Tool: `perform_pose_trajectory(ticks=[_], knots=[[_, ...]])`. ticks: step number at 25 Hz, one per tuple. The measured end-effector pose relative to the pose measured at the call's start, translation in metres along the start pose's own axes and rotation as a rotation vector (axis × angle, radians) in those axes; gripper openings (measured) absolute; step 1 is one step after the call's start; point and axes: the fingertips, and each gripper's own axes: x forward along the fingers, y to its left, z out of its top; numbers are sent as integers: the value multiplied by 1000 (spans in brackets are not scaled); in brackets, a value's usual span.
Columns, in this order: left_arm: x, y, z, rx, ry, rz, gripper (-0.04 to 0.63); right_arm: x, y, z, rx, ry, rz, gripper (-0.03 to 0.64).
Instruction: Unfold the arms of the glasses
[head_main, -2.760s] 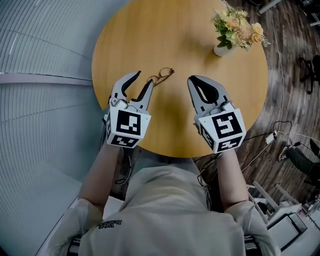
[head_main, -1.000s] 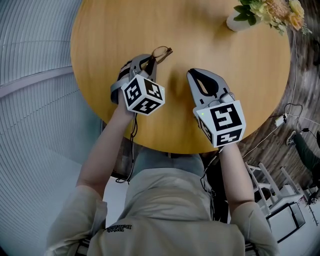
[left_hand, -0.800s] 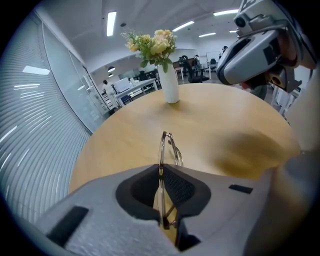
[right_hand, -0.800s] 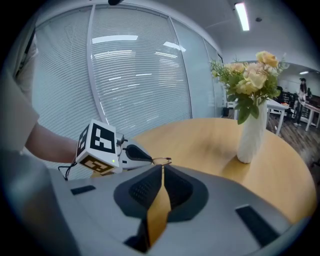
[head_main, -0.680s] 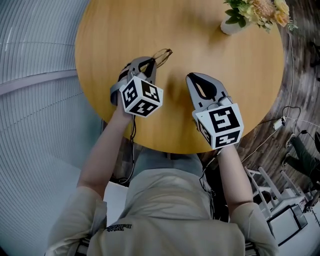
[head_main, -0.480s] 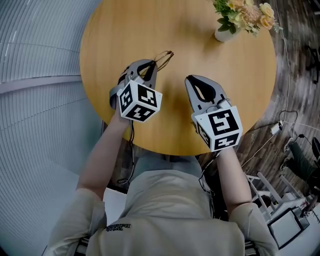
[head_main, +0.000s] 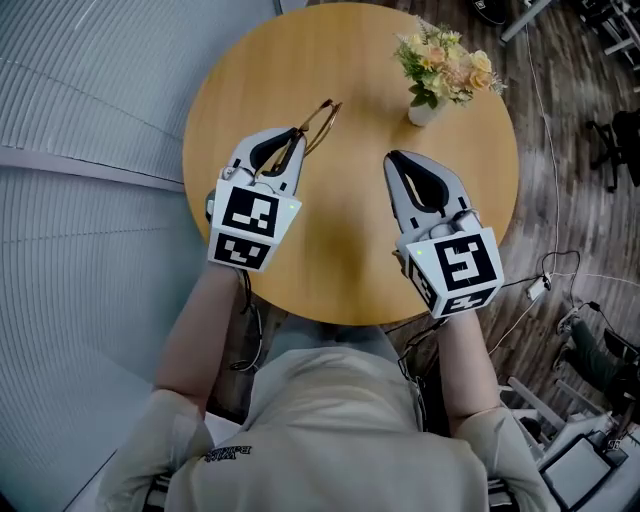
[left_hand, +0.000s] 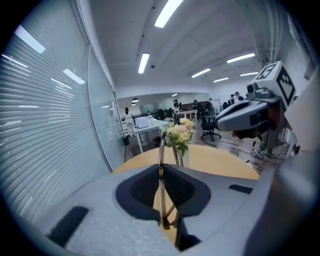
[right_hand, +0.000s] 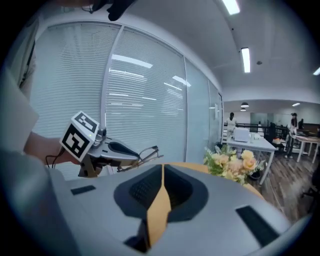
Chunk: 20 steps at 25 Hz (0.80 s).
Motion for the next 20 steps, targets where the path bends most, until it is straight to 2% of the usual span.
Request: perform_pose_trajectory(ticks=[5, 10, 15, 20], knots=[[-50, 19, 68, 9, -163, 54, 41, -32, 11, 69, -90, -125, -10, 34], [-103, 20, 112, 0, -280, 83, 41, -79, 35, 136, -169, -256, -8, 34], [-157, 12, 146, -41, -386, 109, 41, -133, 51, 185, -70, -406, 57, 34], [-205, 23, 166, -98, -501, 128, 41, -148, 71, 216, -100, -466, 67, 34]])
